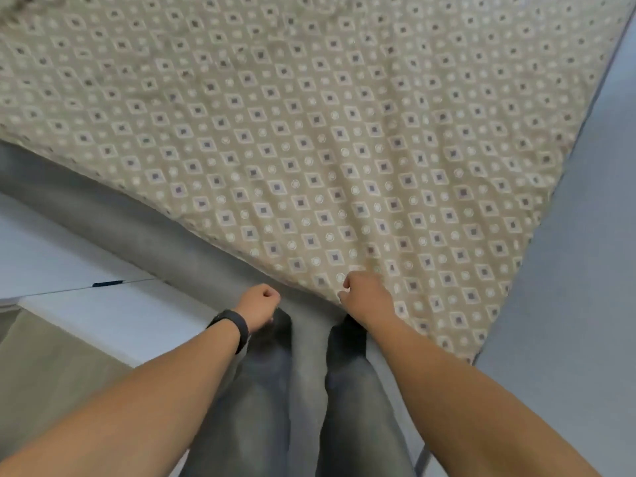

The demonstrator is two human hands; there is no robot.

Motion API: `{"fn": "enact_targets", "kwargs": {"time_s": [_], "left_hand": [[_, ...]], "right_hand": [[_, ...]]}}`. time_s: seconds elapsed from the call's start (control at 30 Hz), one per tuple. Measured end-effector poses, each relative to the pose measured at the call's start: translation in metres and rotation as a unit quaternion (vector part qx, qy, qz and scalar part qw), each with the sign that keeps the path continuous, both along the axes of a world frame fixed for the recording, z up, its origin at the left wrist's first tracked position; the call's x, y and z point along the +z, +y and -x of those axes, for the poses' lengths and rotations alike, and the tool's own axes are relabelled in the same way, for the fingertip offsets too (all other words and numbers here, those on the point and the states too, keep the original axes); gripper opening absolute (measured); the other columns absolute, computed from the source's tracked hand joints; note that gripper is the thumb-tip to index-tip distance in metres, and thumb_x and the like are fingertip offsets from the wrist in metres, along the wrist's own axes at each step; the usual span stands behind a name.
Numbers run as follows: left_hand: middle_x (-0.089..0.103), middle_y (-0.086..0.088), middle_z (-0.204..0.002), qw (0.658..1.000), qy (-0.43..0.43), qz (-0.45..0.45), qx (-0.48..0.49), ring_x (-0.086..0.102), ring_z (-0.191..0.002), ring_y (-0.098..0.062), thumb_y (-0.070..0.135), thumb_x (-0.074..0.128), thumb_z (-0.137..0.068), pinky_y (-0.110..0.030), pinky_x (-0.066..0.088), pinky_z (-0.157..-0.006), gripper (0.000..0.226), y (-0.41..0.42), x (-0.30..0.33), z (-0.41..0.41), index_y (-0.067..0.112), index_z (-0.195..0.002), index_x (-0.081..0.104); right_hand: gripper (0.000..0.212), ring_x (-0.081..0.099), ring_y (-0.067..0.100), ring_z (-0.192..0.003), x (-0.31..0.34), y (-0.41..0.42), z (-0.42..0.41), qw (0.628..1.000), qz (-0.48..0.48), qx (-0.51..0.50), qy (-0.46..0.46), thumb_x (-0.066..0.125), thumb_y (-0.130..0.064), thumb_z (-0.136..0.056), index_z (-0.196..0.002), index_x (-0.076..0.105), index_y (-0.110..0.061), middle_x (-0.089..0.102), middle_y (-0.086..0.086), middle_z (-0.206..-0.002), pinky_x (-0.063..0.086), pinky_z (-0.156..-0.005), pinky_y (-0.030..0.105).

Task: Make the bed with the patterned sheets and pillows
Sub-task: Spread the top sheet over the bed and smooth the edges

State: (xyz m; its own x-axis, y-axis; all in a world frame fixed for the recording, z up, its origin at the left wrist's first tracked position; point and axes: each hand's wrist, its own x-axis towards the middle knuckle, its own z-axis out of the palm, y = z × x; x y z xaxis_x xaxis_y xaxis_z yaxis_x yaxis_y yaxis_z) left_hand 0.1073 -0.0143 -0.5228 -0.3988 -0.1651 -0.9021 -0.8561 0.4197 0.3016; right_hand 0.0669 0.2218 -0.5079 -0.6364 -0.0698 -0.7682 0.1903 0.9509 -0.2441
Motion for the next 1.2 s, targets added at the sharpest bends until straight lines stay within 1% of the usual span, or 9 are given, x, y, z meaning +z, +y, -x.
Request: {"fn": "enact_targets", "kwargs": {"time_s": [0.1, 0.27, 0.37, 0.53, 0.73, 0.9, 0.97, 1.1, 1.2], "left_hand": [[0.06, -0.004, -0.102, 0.985, -0.072, -0.051, 0.151, 0.058, -0.075, -0.018, 0.028, 0.055, -0.098, -0.028, 0.046, -0.059, 0.019, -0.011, -0.082, 0.026, 0.017, -0.114, 0.06], [0.064, 0.005, -0.128, 0.914, -0.085, -0.161, 0.362, 0.058, -0.12, -0.02, 0.052, 0.076, -0.082, -0.039, 0.05, -0.087, 0.059, -0.025, -0.192, 0.053, 0.028, -0.133, 0.058], [0.073, -0.003, -0.11, 0.908, -0.018, -0.103, 0.406, 0.07, -0.101, -0.021, 0.058, 0.085, -0.07, -0.039, 0.058, -0.086, 0.066, -0.021, -0.206, 0.054, 0.015, -0.116, 0.064], [0.068, -0.005, -0.076, 0.914, 0.047, -0.01, 0.403, 0.062, -0.061, -0.013, 0.036, 0.07, -0.094, -0.024, 0.051, -0.056, 0.029, -0.015, -0.191, 0.031, 0.012, -0.084, 0.059], [0.063, -0.002, -0.066, 0.939, 0.057, 0.048, 0.335, 0.056, -0.054, -0.015, 0.038, 0.064, -0.098, -0.032, 0.05, -0.061, 0.034, -0.029, -0.174, 0.022, 0.007, -0.084, 0.059], [0.061, -0.006, -0.079, 0.95, -0.059, -0.004, 0.307, 0.056, -0.062, -0.018, 0.036, 0.063, -0.099, -0.029, 0.05, -0.05, 0.029, -0.047, -0.163, 0.04, 0.008, -0.094, 0.058], [0.06, -0.009, -0.087, 0.977, -0.125, -0.02, 0.171, 0.058, -0.069, -0.023, 0.032, 0.066, -0.096, -0.032, 0.051, -0.054, 0.028, -0.055, -0.144, 0.044, 0.006, -0.105, 0.059], [0.064, -0.006, -0.109, 0.977, -0.032, 0.038, -0.206, 0.061, -0.1, -0.03, 0.025, 0.05, -0.089, -0.035, 0.05, -0.083, 0.011, -0.079, -0.062, 0.071, 0.026, -0.099, 0.046], [0.063, 0.001, -0.1, 0.97, 0.004, -0.017, -0.242, 0.061, -0.095, -0.024, 0.03, 0.046, -0.086, -0.035, 0.05, -0.083, 0.005, -0.085, 0.028, 0.113, 0.03, -0.089, 0.049]], "right_hand": [[0.044, 0.055, 0.031, -0.113, -0.079, -0.015, 0.001, 0.998, -0.023, -0.016, -0.054, 0.064, -0.044, -0.093, -0.127, 0.051, -0.019, 0.048, 0.005, -0.13, 0.051, -0.09, 0.045], [0.035, 0.057, 0.028, -0.1, -0.166, -0.038, -0.01, 0.998, -0.058, -0.007, -0.001, 0.071, -0.034, -0.087, -0.111, 0.049, -0.021, 0.054, 0.001, -0.113, 0.052, -0.082, 0.044], [0.019, 0.058, 0.026, -0.093, -0.175, -0.045, -0.013, 0.991, -0.097, 0.066, 0.072, 0.059, -0.012, -0.088, -0.103, 0.05, -0.02, 0.058, 0.001, -0.104, 0.047, -0.073, 0.039], [0.022, 0.056, 0.026, -0.095, -0.159, -0.05, -0.012, 0.984, -0.109, 0.13, 0.054, 0.048, -0.003, -0.088, -0.103, 0.052, -0.018, 0.06, 0.001, -0.102, 0.044, -0.078, 0.038], [0.023, 0.062, 0.03, -0.097, -0.138, -0.061, 0.002, 0.981, -0.085, 0.171, -0.047, 0.046, -0.001, -0.094, -0.113, 0.052, -0.013, 0.061, 0.007, -0.111, 0.038, -0.072, 0.034], [0.036, 0.06, 0.031, -0.113, -0.133, -0.067, 0.018, 0.98, -0.06, 0.128, -0.141, 0.049, -0.012, -0.099, -0.133, 0.051, -0.023, 0.061, 0.008, -0.126, 0.05, -0.094, 0.041], [0.035, 0.06, 0.029, -0.115, -0.117, -0.071, 0.015, 0.983, -0.032, 0.078, -0.162, 0.05, -0.026, -0.102, -0.137, 0.049, -0.027, 0.061, 0.007, -0.13, 0.049, -0.097, 0.041], [0.045, 0.057, 0.019, -0.118, -0.031, -0.084, 0.04, 0.988, 0.047, -0.055, -0.139, 0.052, -0.037, -0.102, -0.145, 0.044, -0.028, 0.057, -0.001, -0.136, 0.047, -0.1, 0.034], [0.042, 0.057, 0.013, -0.102, 0.056, -0.1, 0.081, 0.99, 0.098, -0.092, -0.048, 0.055, -0.033, -0.102, -0.142, 0.048, -0.026, 0.06, -0.002, -0.128, 0.047, -0.091, 0.028]]}}
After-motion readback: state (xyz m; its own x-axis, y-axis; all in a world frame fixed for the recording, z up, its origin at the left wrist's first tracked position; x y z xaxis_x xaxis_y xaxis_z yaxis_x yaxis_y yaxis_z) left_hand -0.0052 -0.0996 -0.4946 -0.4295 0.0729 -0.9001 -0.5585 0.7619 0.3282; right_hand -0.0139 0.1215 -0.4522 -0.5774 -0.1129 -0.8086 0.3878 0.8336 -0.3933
